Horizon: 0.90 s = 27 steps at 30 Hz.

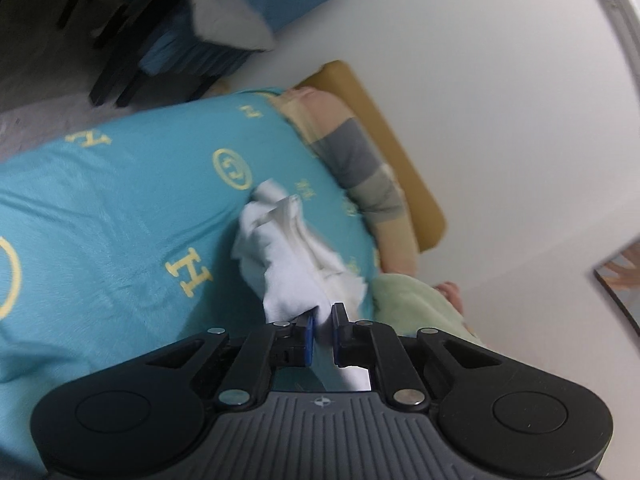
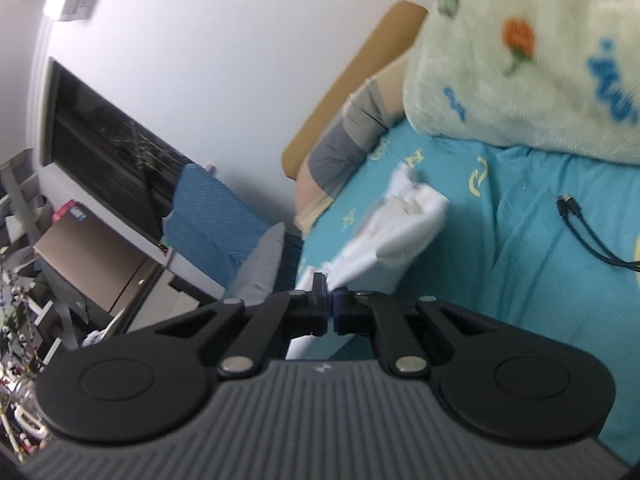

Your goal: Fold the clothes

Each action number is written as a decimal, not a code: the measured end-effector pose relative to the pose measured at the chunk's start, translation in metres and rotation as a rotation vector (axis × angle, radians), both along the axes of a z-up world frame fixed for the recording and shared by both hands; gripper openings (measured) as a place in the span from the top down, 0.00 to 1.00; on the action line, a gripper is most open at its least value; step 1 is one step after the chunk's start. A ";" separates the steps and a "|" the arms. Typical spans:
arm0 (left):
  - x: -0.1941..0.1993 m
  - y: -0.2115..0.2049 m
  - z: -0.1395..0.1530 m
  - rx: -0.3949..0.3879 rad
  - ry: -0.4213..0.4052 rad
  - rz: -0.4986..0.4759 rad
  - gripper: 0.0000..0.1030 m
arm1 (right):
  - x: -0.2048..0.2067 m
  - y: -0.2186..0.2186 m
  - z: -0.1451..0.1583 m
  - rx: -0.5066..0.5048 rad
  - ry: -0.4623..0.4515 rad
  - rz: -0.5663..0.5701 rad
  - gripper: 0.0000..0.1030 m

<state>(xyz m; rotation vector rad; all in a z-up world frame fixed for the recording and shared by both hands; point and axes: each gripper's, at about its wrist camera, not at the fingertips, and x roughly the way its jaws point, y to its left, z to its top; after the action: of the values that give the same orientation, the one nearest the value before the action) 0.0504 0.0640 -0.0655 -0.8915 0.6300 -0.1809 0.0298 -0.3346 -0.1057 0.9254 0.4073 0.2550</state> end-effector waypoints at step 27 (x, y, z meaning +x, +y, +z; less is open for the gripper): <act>0.147 -0.033 -0.016 0.185 0.148 -0.043 0.90 | 0.118 -0.002 -0.010 -0.128 0.192 -0.055 0.93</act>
<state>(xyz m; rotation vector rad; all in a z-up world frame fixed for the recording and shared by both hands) 0.1977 0.0311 -0.0810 -0.7170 0.7912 -0.0934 0.1480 -0.3371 -0.1152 0.8362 0.5682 0.0882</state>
